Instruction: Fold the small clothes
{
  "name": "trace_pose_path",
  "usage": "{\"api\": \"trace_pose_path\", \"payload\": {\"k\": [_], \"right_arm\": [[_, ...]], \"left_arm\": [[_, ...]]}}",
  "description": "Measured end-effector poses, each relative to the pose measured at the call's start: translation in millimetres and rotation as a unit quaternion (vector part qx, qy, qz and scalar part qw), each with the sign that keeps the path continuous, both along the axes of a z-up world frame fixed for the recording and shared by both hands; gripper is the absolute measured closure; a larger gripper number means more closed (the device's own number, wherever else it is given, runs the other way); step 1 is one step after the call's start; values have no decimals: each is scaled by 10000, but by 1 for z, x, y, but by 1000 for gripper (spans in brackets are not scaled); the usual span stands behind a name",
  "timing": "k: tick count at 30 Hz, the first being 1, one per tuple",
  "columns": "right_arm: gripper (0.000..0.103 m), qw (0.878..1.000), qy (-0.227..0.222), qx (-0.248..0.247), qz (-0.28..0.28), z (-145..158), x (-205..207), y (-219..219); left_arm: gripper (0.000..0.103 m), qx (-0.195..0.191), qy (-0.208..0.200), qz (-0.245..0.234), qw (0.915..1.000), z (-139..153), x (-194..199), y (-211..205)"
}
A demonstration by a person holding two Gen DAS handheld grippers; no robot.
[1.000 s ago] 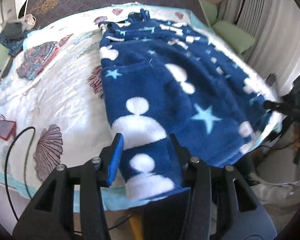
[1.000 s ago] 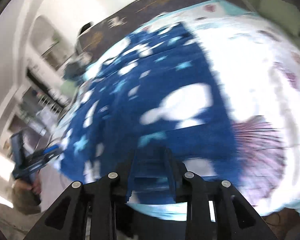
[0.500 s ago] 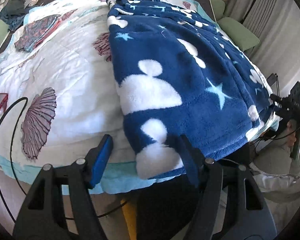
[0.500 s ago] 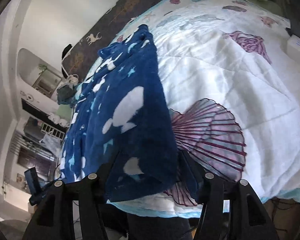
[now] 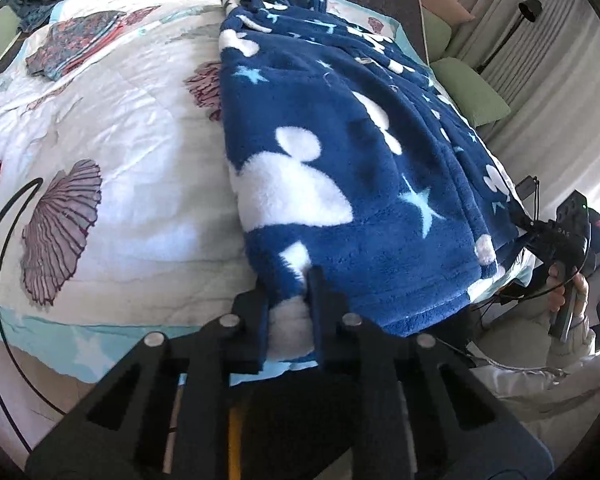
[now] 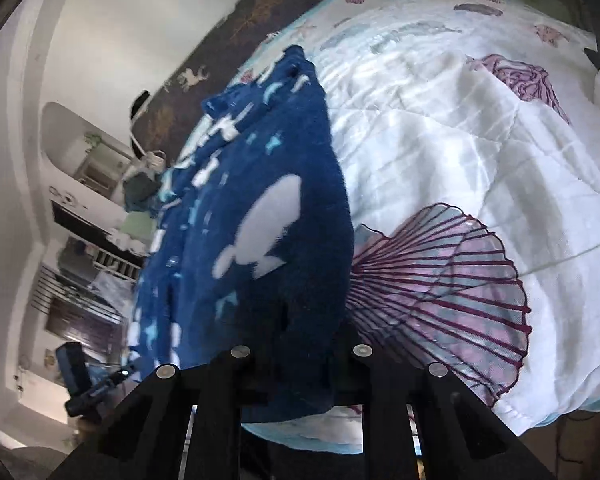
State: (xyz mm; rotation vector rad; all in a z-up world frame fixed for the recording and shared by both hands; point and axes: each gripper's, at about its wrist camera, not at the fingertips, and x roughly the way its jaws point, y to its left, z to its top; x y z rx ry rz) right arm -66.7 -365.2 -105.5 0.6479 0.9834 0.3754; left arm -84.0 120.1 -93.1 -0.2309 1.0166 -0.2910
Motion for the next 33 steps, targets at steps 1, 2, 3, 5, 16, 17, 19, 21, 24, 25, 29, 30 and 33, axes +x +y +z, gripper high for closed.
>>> {"api": "trace_pose_path", "payload": {"k": [1,2,3,5,16,17,19,21,24,25,29,30,33], "right_arm": [[87,10000,-17,-28,22,1,0,0],[85,10000,-15,-39,57,1,0,1],[83,10000,-2,-23,81,0,0,1],[81,9999,54,39,101,-5,1,0],[91,9996,-79,252,54,2,-3,2],[92,9991,-168,376,40,8,-4,1],[92,9972,-327,672,57,20,-2,-3],[92,9954,-512,795,124,36,3,-5],[92,9932,-830,771,281,63,20,-5],[92,9921,-940,770,316,72,27,-4],[92,9877,-1319,748,383,104,57,1],[92,9868,-1394,731,384,111,66,2],[92,9846,-1541,735,386,126,93,5]], "left_arm": [[78,6,18,2,10000,0,0,0],[76,31,39,-26,10000,-1,1,0],[71,56,48,-60,10000,-2,0,-1],[62,49,54,-116,9999,-4,1,-4],[90,-348,-83,80,9993,12,3,-1],[90,-430,-173,83,9989,20,2,1],[90,-444,-384,62,9983,36,1,2],[90,-238,-686,35,9974,56,2,0],[90,-9,-1092,2,9940,82,14,-2],[90,1,-1207,-16,9927,89,19,-2],[90,39,-1639,9,9865,120,49,1],[90,33,-1687,16,9857,124,57,2],[90,58,-1801,92,9836,140,90,1]]}}
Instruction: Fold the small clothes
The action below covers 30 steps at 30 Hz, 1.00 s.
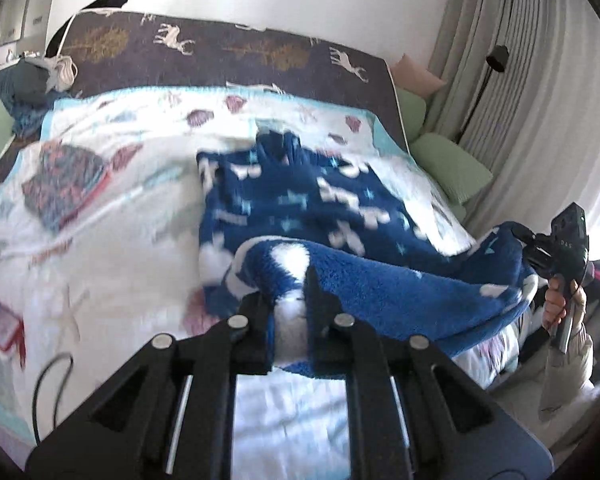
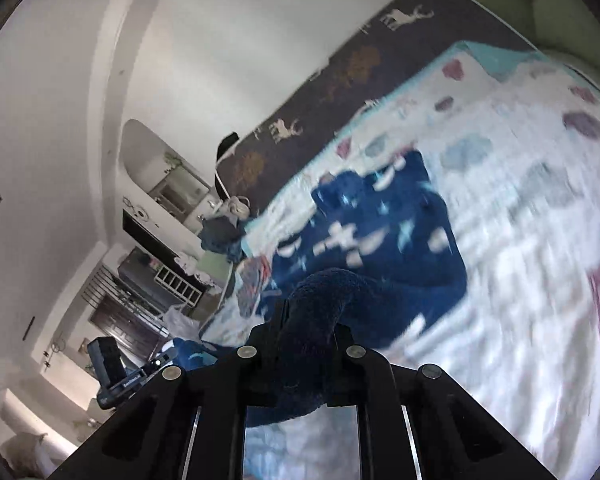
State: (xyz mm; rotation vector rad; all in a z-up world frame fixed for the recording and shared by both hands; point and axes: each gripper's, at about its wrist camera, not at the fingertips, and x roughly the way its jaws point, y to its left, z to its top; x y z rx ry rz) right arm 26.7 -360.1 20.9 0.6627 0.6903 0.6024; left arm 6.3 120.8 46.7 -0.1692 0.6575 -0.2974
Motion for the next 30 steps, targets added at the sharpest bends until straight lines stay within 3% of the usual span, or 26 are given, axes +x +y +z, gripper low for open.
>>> {"api": "trace_pose_path", "payload": {"k": [8,15,23,26,30], "right_arm": [[92,9996,-81,-122,-248,23,98,6],[92,9984,227,-205,-472,7,218,12],[92,9936,827,-521,-563,-58,340,30],[91,9894,1095,-740,-598,-89,361,34],[92,9865,1366,-710,-565,-128,367,30]], "left_arm": [[90,239,-28,311,9992,18,109,-1],[90,269,81,572,9980,10,222,1],[90,716,672,790,9920,-60,328,-2],[90,695,845,812,9907,-86,342,5],[87,475,821,702,9930,-97,346,11]]}}
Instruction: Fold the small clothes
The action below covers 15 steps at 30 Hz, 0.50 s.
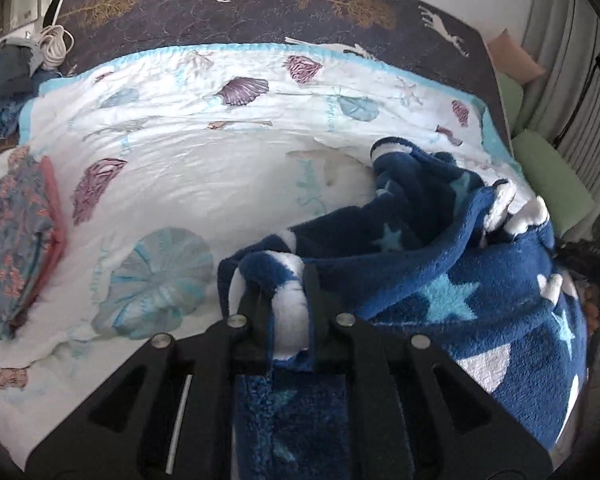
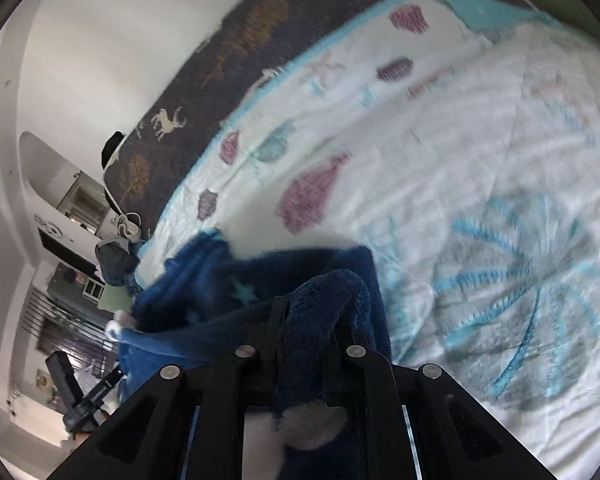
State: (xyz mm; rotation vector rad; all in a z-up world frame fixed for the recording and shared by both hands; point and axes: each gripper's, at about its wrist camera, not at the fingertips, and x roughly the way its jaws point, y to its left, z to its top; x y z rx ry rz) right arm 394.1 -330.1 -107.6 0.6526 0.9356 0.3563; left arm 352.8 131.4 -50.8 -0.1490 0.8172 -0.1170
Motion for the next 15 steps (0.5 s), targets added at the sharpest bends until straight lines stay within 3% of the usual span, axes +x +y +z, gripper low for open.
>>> {"api": "trace_pose_path", "payload": {"k": [4,9,13,15], "right_arm": [[89,9996,-25,266,-10,-5,-2,-6],[78,9991,-75,-427,11,24,-9,6],[45,9959,-539,-710,-122,62,-42,-4],[40,9944,-660,-820,-47,73,-67,-14]], "left_arm": [[87,-100,0,-42,9999,1,0,1],[79,-215,-75,-17,9997,19,-10,5],[27,-214,-472,9,9987,46,-57,17],[17,-213,-557,-245,9979,50,-82,21]]}}
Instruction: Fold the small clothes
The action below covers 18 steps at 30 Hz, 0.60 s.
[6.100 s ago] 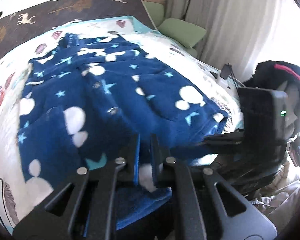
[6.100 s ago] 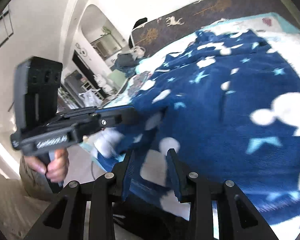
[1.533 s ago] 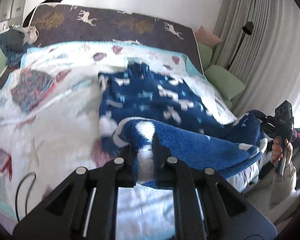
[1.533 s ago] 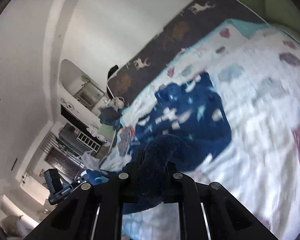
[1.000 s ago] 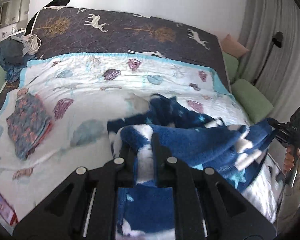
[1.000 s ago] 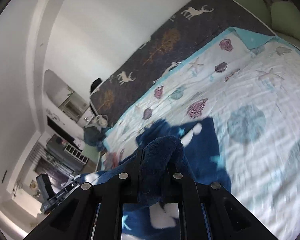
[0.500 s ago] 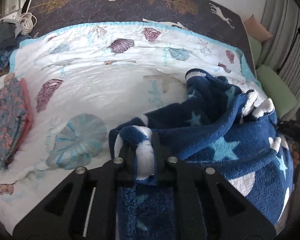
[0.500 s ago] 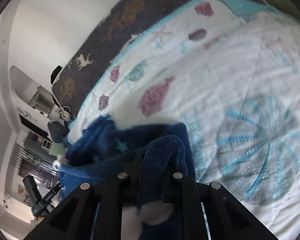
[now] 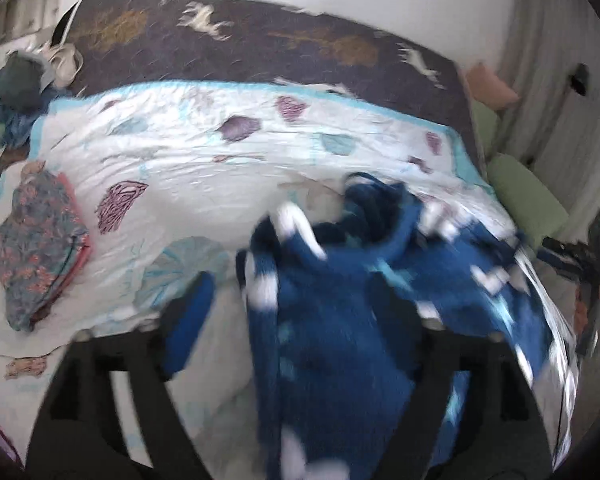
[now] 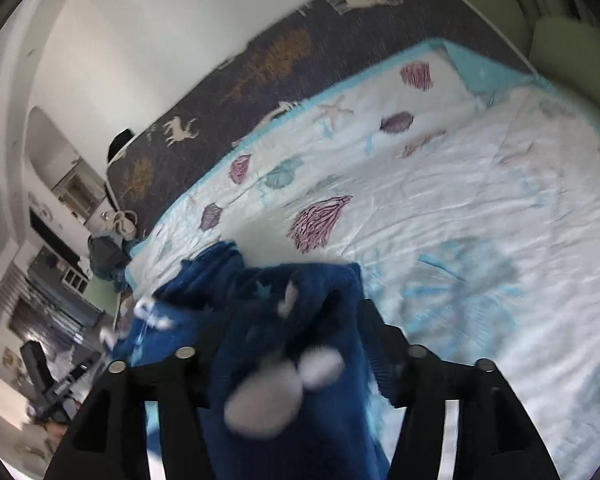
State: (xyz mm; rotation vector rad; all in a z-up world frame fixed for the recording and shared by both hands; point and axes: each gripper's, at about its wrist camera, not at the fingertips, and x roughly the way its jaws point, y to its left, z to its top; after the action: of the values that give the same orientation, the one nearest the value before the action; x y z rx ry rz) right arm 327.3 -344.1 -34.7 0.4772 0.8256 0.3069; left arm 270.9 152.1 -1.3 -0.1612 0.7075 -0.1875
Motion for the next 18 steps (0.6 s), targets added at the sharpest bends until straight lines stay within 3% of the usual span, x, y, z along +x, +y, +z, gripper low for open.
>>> {"api": "trace_pose_path", "payload": {"k": [2,6,9,11,14,15,16,17,18], "right_arm": [[37,9999,93,-67,107,0,-27,-10],[36,9958,706,292,509,-30,-76,-21],[32,9879,1168,646,790,-67,-97,-15],[26,9853,1138,995,794,-81,-98,-12],[19,9823,904,1515,636,-77,-84,-9],[19,9770,924,1826,599,-78,-76,-7],[23,9720,983,2040,634,-80,-67,-1],[56,9724,1045,1997,594,-81,-59,5],[79,9759,1169,1778,484,-82,-52,11]], "left_arm": [[11,-58,298,-442,9986,-11,-27,0],[9,-309,1196,-636,9903,-54,-51,0],[8,-1043,1736,-534,9778,-89,-57,2],[7,-1042,1308,-502,9846,-87,-59,-3],[7,-1533,1319,-486,9781,-88,-40,-10],[13,-1668,1329,-399,9762,-89,-34,-11],[39,-1701,1330,-276,9760,-88,-28,-12],[54,-1781,1456,-231,9729,-88,-22,-12],[65,-1922,1560,-235,9686,-88,-20,-13]]}}
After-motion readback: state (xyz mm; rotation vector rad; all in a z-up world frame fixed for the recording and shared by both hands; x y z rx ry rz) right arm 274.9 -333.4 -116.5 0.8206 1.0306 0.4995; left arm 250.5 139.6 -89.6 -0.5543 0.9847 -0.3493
